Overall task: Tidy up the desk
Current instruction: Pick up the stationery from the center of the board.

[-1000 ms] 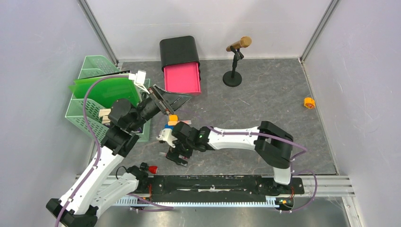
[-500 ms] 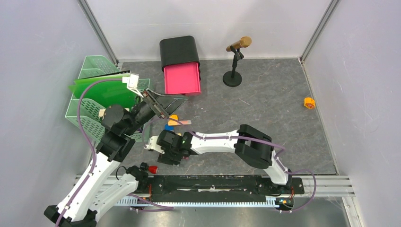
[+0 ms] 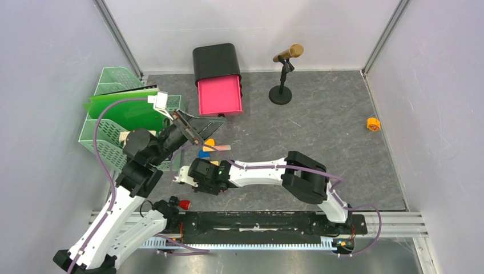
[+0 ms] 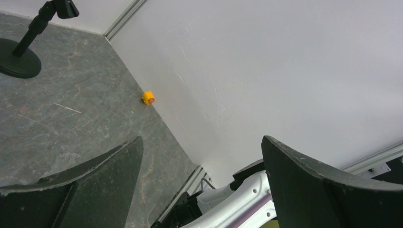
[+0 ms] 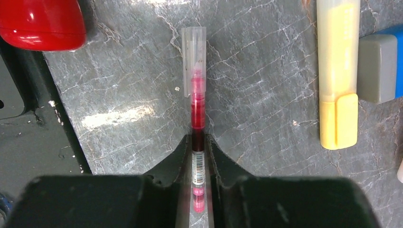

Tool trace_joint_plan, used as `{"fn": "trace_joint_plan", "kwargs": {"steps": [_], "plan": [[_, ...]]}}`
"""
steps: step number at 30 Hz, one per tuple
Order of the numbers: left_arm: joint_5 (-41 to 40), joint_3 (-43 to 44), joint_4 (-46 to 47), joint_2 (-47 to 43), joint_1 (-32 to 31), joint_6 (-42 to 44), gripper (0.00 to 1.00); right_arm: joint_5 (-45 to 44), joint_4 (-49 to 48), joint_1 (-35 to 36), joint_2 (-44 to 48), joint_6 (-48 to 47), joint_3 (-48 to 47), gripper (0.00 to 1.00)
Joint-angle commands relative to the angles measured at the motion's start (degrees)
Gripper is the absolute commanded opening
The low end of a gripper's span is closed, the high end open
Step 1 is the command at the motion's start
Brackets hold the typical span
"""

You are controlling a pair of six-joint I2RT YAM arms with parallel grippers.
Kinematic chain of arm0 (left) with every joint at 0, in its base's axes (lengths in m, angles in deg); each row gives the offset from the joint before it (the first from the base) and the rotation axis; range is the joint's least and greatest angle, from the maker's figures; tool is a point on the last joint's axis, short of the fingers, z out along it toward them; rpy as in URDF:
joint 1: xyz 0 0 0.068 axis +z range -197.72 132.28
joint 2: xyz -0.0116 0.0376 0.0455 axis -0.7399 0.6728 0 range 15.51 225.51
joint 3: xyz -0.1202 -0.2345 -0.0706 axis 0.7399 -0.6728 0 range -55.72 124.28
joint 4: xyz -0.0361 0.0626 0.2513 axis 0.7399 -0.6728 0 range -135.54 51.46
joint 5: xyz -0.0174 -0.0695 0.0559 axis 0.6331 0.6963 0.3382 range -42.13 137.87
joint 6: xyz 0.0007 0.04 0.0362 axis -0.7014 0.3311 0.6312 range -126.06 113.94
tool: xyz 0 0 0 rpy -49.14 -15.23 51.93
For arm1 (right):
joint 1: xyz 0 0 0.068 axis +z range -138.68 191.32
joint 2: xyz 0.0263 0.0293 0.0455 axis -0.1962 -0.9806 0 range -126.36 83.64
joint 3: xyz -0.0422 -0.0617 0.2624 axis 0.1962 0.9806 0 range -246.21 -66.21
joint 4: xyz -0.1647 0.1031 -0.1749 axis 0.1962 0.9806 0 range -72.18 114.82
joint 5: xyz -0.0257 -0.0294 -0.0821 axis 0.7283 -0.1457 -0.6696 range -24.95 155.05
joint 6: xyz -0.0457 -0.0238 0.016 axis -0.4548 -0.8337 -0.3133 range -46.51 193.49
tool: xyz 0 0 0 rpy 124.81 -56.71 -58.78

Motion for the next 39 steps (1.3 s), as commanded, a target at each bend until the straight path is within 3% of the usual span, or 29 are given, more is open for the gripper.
{"fn": "trace_joint_plan", "kwargs": {"steps": [1, 11, 27, 39], "plan": [[-2.18, -0.36, -1.09, -1.41, 0.14, -1.04, 1.0, -1.05, 0.29, 0.17, -0.97, -0.67, 1.2, 0.16], [-10.35, -1.42, -6.34, -3.66, 0.13, -1.03, 1.0, -0.06, -0.63, 0.12, 0.39, -0.98, 4.15, 0.0], [-15.08, -3.38, -11.09, -3.4, 0.12, -5.27, 1.0, 3.99, -4.48, -2.42, 7.1, 1.4, 11.86, 0.0], [-17.95, -4.04, -13.06, -3.91, 0.14, -6.86, 1.0, 6.93, -9.44, -7.05, 16.81, 4.31, 22.82, 0.0]]}}
